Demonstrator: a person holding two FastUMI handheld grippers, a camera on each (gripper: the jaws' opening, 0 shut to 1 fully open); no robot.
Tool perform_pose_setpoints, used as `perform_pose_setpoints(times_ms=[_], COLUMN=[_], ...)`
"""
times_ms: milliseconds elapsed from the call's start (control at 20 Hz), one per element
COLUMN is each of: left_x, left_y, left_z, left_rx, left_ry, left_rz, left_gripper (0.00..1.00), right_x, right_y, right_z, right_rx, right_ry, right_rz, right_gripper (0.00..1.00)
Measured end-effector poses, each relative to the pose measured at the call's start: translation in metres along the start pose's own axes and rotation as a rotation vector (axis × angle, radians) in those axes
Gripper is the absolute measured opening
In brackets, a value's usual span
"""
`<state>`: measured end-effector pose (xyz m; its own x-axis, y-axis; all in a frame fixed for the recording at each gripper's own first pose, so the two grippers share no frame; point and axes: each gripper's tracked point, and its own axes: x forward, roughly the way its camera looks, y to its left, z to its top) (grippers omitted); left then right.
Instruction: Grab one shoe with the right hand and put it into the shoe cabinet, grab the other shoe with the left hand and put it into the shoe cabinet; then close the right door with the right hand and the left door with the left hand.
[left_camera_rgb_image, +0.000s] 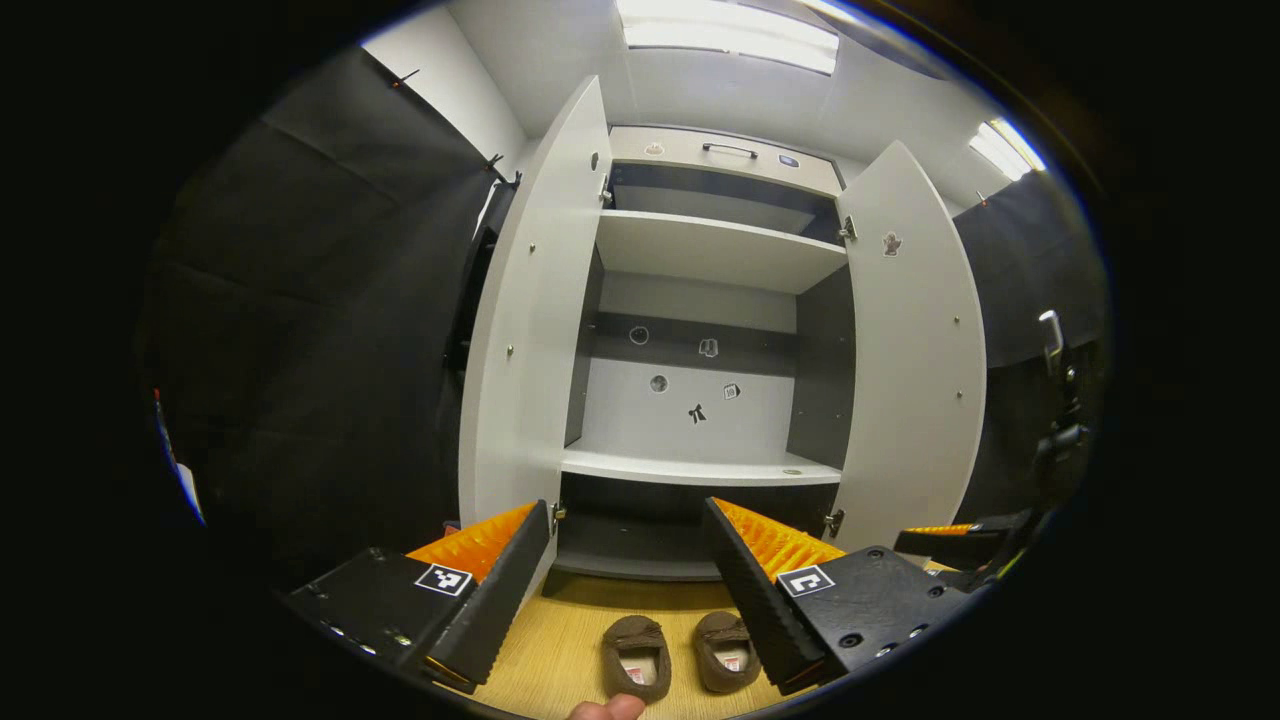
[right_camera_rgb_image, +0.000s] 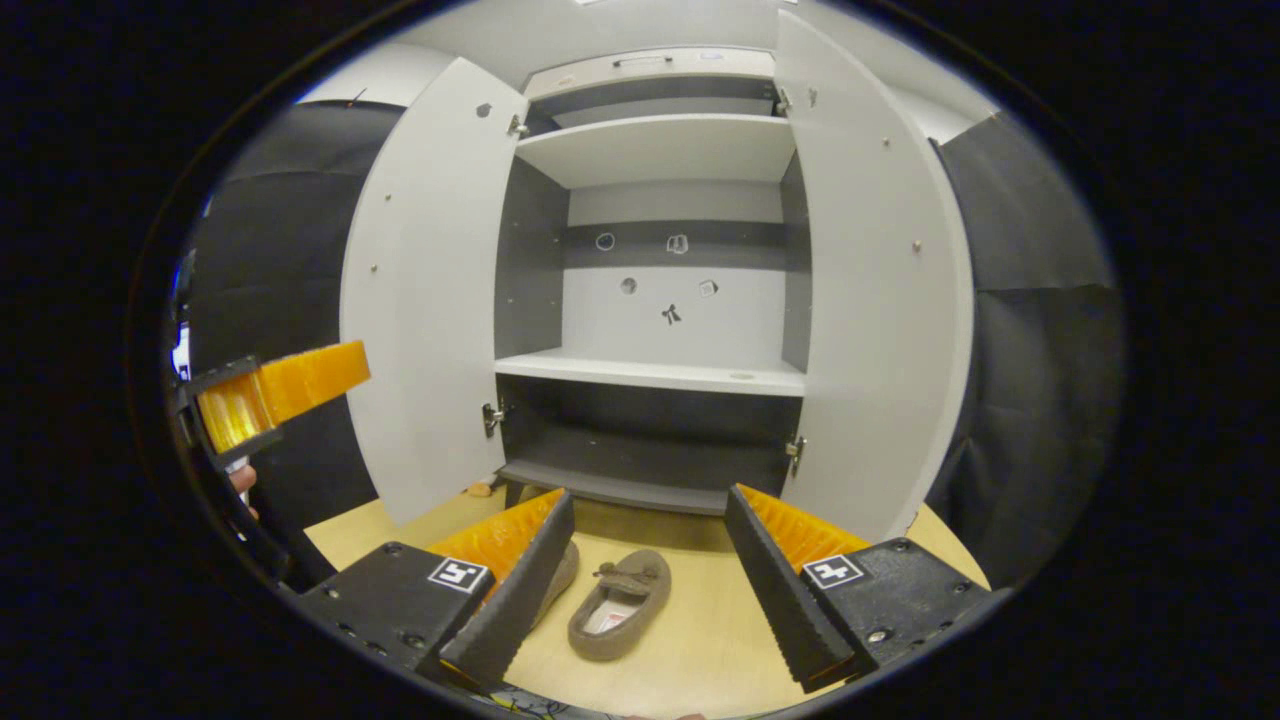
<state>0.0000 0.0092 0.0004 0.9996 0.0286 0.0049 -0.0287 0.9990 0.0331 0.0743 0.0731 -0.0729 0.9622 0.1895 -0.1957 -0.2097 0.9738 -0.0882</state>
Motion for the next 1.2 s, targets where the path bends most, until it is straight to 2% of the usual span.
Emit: perform_pose_setpoints(times_ms=[100, 150, 200, 250, 400, 550, 800, 850, 1000, 1100, 1200], left_x=[-0.002, -0.002, -0.003, -0.003, -0.005, -0.006, -0.005, -0.004, -0.003, -0.002, -0.002], left_y=[0.006, 0.008, 0.009, 0.012, 0.019, 0.019, 0.023, 0.025, 0.027, 0.029, 0.032], left_z=[-0.003, -0.003, -0.005, -0.008, -0.010, -0.010, -0.014, -0.016, -0.019, -0.020, -0.021], left_rx=[0.002, 0.003, 0.003, 0.002, -0.007, -0.021, 0.001, 0.001, -0.007, -0.007, -0.002], left_ry=[0.004, 0.007, 0.011, 0.015, 0.024, 0.018, 0.032, 0.036, 0.047, 0.050, 0.055], left_rz=[0.010, 0.016, 0.020, 0.025, 0.038, 0.028, 0.035, 0.037, 0.041, 0.045, 0.049], left_gripper=[0.95, 0.95, 0.95, 0.95, 0.95, 0.95, 0.95, 0.95, 0.95, 0.95, 0.95], right_x=[0.021, 0.033, 0.040, 0.052, 0.074, 0.097, 0.129, 0.132, 0.139, 0.142, 0.146], right_y=[0.009, 0.017, 0.023, 0.029, 0.043, 0.049, 0.046, 0.046, 0.052, 0.052, 0.048], right_z=[-0.024, -0.038, -0.050, -0.067, -0.114, -0.155, -0.200, -0.206, -0.221, -0.227, -0.227], right_rx=[-0.017, -0.026, -0.037, -0.047, -0.071, -0.067, -0.090, -0.093, -0.102, -0.103, -0.108], right_ry=[0.071, 0.109, 0.142, 0.178, 0.296, 0.390, 0.510, 0.527, 0.565, 0.577, 0.574], right_rz=[0.030, 0.050, 0.066, 0.079, 0.110, 0.108, 0.077, 0.077, 0.082, 0.061, 0.035], right_gripper=[0.99, 0.96, 1.00, 0.96, 0.97, 0.89, 0.76, 0.69, 0.64, 0.55, 0.52])
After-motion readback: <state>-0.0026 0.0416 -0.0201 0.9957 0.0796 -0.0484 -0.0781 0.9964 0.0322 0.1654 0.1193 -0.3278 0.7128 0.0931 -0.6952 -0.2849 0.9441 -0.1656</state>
